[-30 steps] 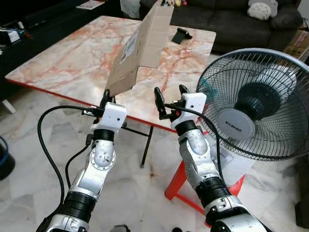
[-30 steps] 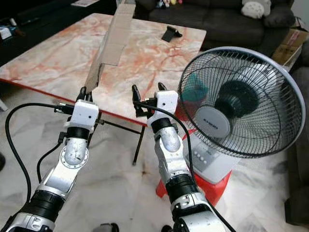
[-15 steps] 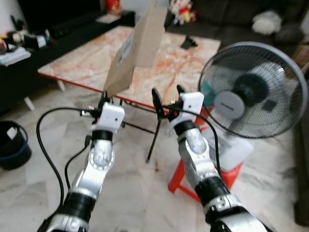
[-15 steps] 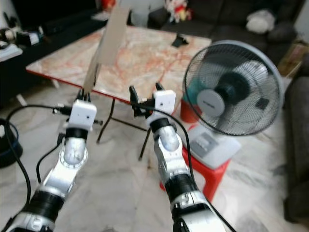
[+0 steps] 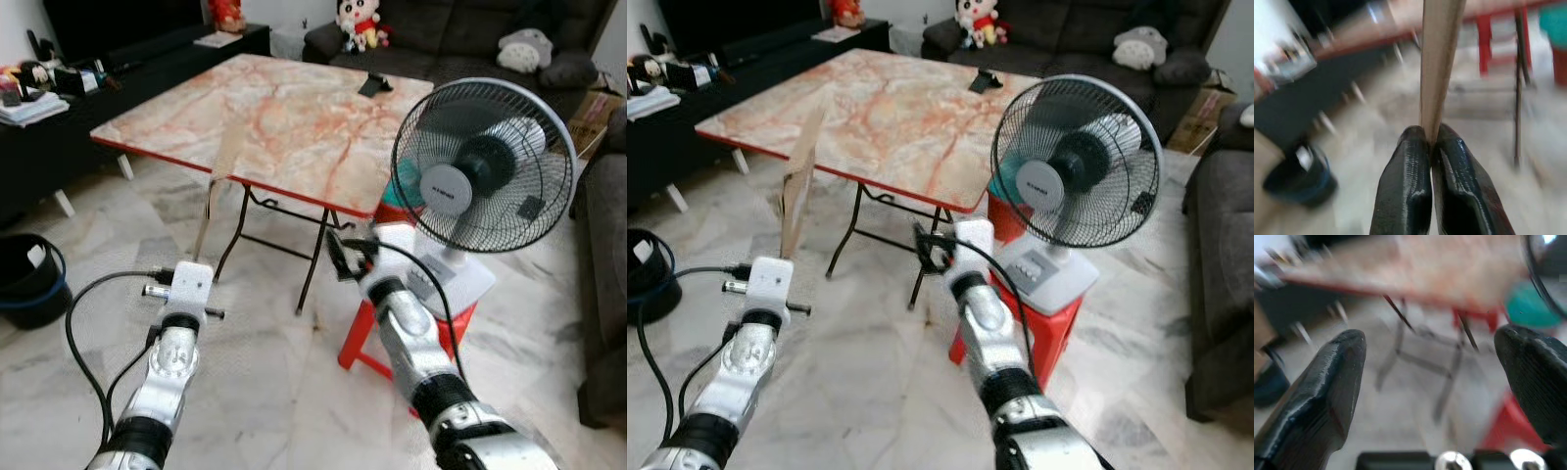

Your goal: Picking trash to rubbish bin

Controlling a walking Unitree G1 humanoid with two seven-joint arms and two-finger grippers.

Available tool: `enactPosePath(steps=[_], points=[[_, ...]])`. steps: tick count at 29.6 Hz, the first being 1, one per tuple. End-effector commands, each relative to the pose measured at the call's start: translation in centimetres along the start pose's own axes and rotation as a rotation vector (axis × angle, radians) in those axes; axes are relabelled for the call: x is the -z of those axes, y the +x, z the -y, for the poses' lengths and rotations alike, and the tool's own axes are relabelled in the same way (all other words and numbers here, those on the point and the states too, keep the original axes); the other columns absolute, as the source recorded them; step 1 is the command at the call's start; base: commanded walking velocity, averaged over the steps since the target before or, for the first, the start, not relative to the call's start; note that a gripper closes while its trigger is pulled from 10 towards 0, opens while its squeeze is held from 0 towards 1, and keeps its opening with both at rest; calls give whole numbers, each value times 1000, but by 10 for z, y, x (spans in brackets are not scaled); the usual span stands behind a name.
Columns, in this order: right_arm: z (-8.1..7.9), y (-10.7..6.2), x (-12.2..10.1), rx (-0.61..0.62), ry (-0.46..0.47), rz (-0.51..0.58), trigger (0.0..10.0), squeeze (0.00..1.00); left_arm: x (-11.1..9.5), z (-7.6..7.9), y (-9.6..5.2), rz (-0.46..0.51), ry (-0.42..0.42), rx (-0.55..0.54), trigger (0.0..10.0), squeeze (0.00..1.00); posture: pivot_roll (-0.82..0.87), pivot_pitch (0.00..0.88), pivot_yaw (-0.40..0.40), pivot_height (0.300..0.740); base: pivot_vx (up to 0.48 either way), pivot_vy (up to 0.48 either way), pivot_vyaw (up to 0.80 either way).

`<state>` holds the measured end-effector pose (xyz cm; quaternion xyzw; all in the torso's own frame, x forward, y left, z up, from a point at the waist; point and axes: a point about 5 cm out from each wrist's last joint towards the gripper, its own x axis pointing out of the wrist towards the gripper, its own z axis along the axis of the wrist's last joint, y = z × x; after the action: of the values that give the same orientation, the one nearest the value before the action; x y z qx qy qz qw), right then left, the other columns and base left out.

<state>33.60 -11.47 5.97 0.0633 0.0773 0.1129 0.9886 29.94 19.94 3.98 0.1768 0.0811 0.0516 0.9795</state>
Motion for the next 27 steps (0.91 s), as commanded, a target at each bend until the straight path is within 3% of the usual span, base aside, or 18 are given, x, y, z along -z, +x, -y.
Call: enactPosePath(steps=[1, 3, 4, 8, 11, 15, 16, 20, 27], points=[[10, -11, 23, 51, 28, -108, 10000, 0, 33, 3, -14, -145, -15, 21, 10000, 0, 23, 127, -68, 740, 0, 0, 0], [15, -17, 33, 61, 24, -149, 10000, 0, 44, 5, -20, -200, -32, 23, 10000, 0, 24, 137, -79, 740, 0, 0, 0], [22, -29, 53, 87, 6, -239, 10000, 0, 63, 6, -32, -290, -36, 15, 10000, 0, 27, 144, -86, 740, 0, 0, 0], [35, -51, 80, 139, -12, -372, 10000, 0, 88, 7, -50, -414, -35, 8, 10000, 0, 31, 151, -94, 740, 0, 0, 0], [47, -83, 113, 212, -25, -555, 10000, 0, 118, 8, -79, -584, -37, 17, 10000, 0, 34, 151, -101, 740, 0, 0, 0], [56, -112, 136, 279, -19, -675, 10000, 0, 143, 5, -107, -730, -47, -12, 10000, 0, 43, 147, -108, 740, 0, 0, 0], [56, -112, 136, 279, -19, -675, 10000, 0, 143, 5, -107, -730, -47, -12, 10000, 0, 43, 147, -108, 740, 0, 0, 0], [61, -128, 145, 321, 13, -692, 10000, 0, 159, 1, -131, -822, -91, -63, 10000, 0, 42, 142, -110, 740, 0, 0, 534], [62, -133, 148, 322, -6, -720, 10000, 0, 159, 3, -131, -826, -116, -56, 10000, 0, 42, 125, -103, 740, 0, 0, 800]])
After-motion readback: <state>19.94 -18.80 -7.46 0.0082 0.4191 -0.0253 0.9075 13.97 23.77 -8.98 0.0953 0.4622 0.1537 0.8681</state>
